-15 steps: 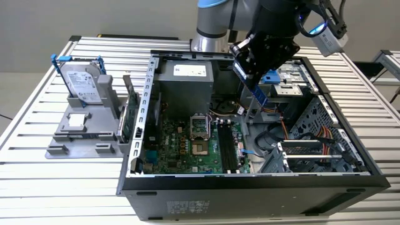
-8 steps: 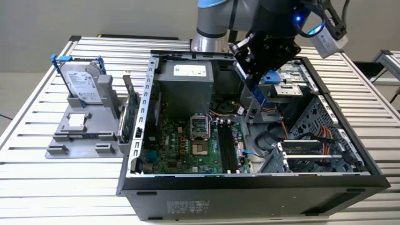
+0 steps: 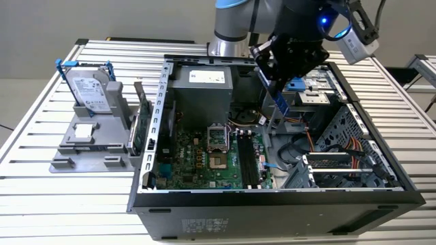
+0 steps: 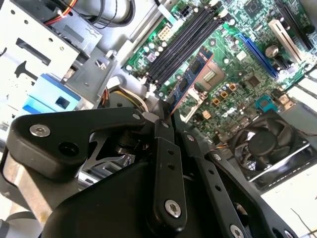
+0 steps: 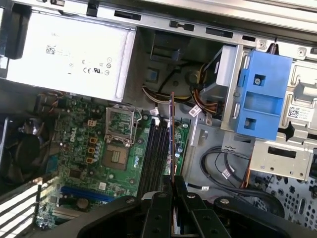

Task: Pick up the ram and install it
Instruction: 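Insert the ram into the slot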

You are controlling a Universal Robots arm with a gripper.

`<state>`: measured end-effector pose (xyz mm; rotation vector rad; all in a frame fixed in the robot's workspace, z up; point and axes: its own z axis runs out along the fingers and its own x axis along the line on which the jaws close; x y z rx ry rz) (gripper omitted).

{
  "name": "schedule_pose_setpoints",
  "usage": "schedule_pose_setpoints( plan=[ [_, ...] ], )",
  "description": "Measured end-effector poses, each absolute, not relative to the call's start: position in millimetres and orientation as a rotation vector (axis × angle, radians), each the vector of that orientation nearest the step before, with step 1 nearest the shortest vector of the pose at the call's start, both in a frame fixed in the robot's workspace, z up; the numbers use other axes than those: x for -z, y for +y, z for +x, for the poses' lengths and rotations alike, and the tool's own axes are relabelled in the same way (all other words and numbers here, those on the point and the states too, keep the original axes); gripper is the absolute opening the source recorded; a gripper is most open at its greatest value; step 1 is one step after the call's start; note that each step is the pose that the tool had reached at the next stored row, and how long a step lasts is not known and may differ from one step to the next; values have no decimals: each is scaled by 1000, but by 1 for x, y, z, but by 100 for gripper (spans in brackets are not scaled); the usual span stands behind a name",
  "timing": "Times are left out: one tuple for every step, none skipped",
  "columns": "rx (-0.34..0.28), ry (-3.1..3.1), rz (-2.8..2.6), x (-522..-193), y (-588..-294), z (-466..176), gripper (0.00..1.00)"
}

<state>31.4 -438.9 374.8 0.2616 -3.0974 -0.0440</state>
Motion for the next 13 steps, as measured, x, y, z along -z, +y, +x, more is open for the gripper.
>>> schedule_pose_setpoints(
  plan=[
    [44,-3098,252,-375,-439,32,0],
    [44,-3099,242,-375,-439,32,0],
    [45,-3100,232,-375,-439,32,0],
    [45,-3101,224,-375,-439,32,0],
    [45,-3102,213,-375,-439,32,0],
    [45,-3102,203,-375,-439,32,0],
    [45,-3103,195,-375,-439,32,0],
    [45,-3104,186,-375,-439,32,0],
    [45,-3104,177,-375,-439,33,0],
    [45,-3105,169,-375,-439,33,0],
    [46,-3105,161,-375,-439,33,0],
    [46,-3106,154,-375,-439,33,0],
    [46,-3106,147,-375,-439,34,0]
  ],
)
